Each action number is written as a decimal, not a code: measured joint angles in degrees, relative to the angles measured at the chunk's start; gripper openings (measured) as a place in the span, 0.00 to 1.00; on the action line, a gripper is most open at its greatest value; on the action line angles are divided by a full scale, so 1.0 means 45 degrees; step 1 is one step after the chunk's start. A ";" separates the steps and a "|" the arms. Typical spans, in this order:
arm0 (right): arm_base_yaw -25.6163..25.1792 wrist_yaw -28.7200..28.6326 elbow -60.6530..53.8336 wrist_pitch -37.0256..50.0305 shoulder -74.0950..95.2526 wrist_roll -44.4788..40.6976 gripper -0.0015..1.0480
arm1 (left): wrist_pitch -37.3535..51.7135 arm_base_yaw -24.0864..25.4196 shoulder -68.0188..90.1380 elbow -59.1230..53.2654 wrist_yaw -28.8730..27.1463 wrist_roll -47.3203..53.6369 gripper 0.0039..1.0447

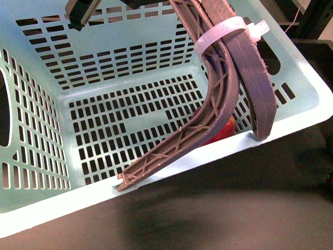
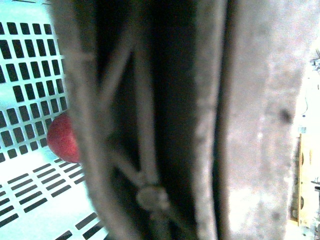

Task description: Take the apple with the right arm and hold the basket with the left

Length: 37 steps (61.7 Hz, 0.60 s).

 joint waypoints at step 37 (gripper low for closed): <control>0.0000 0.0005 0.0000 -0.2317 -0.2249 -0.0024 0.41 | 0.0000 0.0000 0.0000 0.0000 0.0000 -0.0005 0.13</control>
